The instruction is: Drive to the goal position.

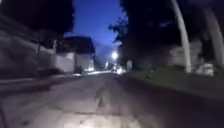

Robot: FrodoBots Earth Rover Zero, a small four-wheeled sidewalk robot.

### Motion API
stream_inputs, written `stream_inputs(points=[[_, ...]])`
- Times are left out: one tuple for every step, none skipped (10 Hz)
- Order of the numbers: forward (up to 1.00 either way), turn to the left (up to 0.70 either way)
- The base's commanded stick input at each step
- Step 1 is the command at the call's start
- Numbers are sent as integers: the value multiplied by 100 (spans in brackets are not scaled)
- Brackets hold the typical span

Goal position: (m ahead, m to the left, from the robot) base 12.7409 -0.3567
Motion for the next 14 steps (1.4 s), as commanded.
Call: stream_inputs(points=[[85,1],[85,1],[85,1],[85,1],[85,1],[85,1],[85,1],[85,1],[85,1],[85,1],[85,1],[85,1],[85,1],[85,1]])
